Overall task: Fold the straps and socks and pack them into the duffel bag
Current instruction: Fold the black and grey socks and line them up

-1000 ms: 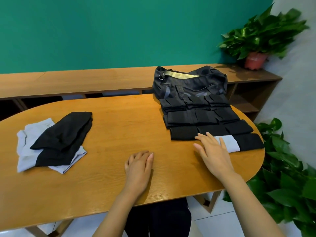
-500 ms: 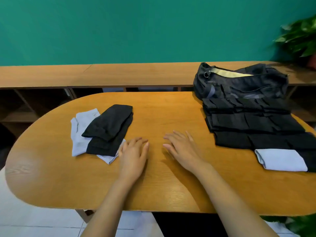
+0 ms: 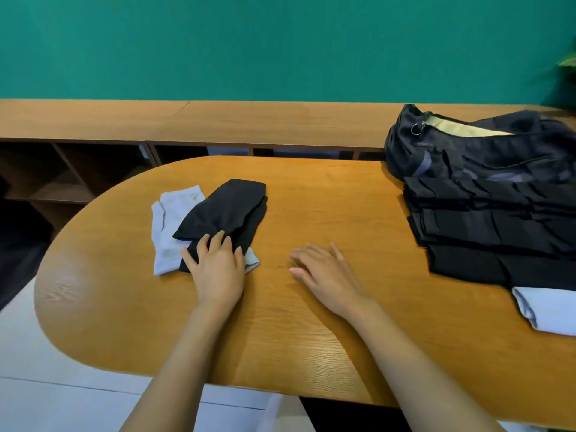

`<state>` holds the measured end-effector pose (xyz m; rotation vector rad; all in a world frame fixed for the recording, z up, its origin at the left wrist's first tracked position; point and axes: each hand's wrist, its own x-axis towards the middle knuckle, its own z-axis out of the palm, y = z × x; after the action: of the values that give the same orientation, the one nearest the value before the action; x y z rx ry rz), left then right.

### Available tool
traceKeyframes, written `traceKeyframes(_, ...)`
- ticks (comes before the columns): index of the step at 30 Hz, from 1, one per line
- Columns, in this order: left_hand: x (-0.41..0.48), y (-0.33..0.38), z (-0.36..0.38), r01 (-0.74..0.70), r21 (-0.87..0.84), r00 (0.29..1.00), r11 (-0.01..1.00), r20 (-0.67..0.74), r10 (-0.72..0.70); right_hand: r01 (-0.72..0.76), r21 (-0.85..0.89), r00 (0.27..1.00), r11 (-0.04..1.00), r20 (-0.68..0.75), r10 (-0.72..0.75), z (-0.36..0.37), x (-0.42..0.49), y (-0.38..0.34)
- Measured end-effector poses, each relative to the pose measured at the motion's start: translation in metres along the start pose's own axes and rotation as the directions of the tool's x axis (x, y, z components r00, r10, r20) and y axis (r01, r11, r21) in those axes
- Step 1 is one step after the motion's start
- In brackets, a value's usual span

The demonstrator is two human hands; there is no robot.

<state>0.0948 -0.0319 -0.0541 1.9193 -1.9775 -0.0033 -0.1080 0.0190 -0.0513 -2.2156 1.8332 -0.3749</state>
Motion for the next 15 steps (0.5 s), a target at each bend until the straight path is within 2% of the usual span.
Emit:
traceKeyframes(4, -0.005, 0.030, -0.011, -0.143, -0.137, 0.986, 0.980, -0.111, 0.128, -0.081, -0.006, 0.993, 0.997, -0.088, 0.080, -0.004, -0.008, 0.016)
traceKeyframes(7, -0.023, 0.066, -0.020, -0.224, -0.289, 0.973, 0.931, -0.017, 0.229, -0.169, 0.068, 0.964, 0.983, -0.195, 0.179, -0.005, -0.015, 0.033)
traceKeyframes(11, -0.045, 0.088, -0.010, -0.285, -0.524, 0.883, 0.802, 0.183, 0.433, -0.284, 0.250, 0.914, 0.925, -0.222, 0.341, -0.010, -0.021, 0.045)
traceKeyframes(13, -0.046, 0.085, -0.005, -0.287, -0.615, 0.875, 0.735, 0.144, 0.462, -0.296, 0.232, 0.907, 0.927, -0.237, 0.349, -0.011, -0.024, 0.048)
traceKeyframes(15, -0.040, 0.075, -0.001, -0.323, -0.565, 0.915, 0.759, 0.020, 0.403, -0.263, 0.173, 0.927, 0.949, -0.227, 0.298, -0.009, -0.026, 0.048)
